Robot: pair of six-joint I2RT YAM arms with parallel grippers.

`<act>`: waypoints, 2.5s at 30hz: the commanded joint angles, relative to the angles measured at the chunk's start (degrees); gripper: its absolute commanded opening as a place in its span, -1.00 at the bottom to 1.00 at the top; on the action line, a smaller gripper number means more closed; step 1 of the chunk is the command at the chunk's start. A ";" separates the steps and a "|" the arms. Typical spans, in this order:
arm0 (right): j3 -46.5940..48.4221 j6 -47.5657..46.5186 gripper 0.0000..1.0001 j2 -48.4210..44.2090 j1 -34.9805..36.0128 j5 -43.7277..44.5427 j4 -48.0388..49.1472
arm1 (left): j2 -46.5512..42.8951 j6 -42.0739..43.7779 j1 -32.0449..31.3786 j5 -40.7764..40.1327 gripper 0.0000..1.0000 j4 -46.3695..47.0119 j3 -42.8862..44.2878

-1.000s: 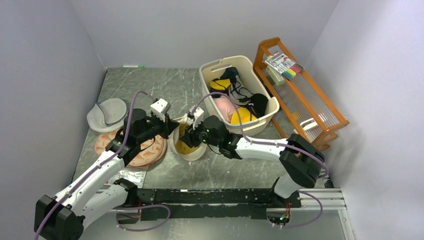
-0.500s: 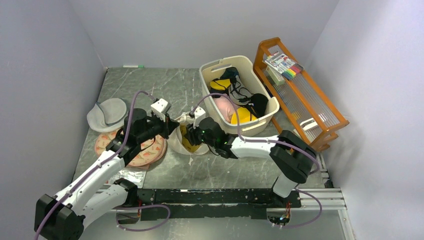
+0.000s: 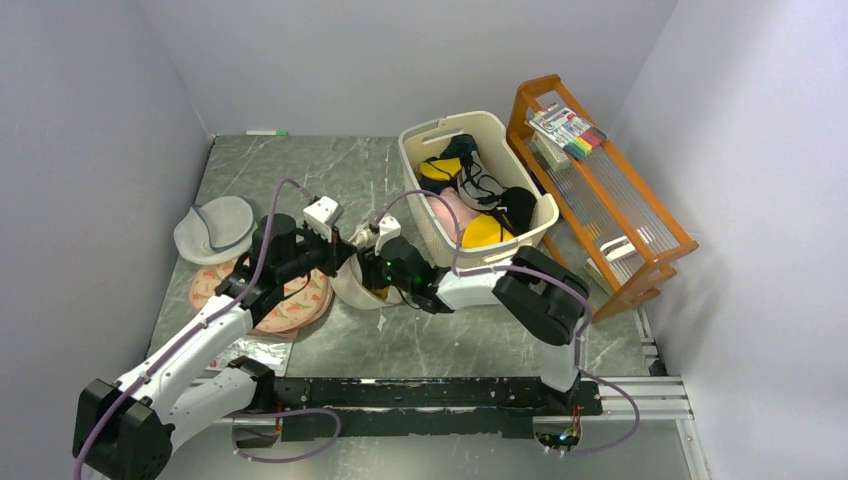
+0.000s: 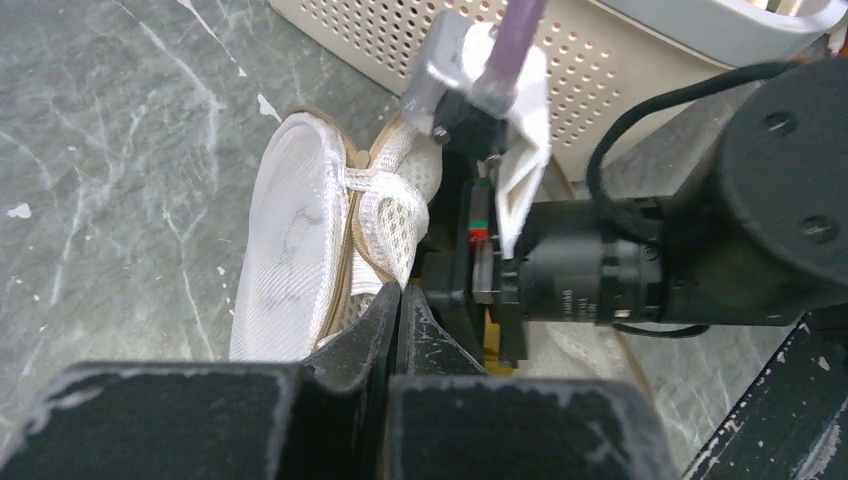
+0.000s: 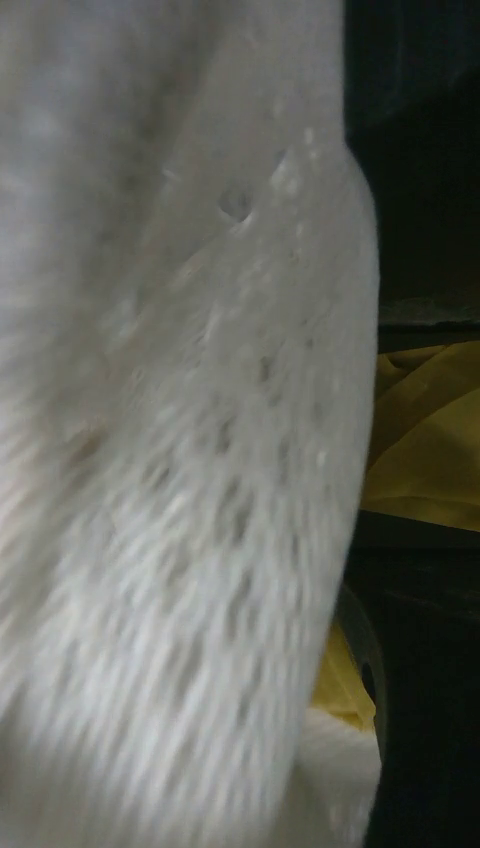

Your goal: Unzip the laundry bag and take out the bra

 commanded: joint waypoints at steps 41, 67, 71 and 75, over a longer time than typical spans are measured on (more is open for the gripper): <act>-8.39 -7.73 -1.00 -27.52 0.11 4.39 -0.20 | 2.48 0.72 0.11 -2.98 -0.86 -2.54 4.26; -2.00 -14.92 -1.00 -36.85 -0.19 4.65 8.12 | 2.99 0.55 0.10 -2.58 -0.86 -3.95 5.05; -2.15 -15.98 -1.00 -39.06 -0.17 5.15 9.56 | 3.06 0.55 0.10 -2.84 -0.86 -3.81 4.80; -2.73 -16.77 -1.00 -40.37 -0.20 5.34 10.41 | 3.49 0.52 0.11 -2.31 -0.86 -4.01 5.10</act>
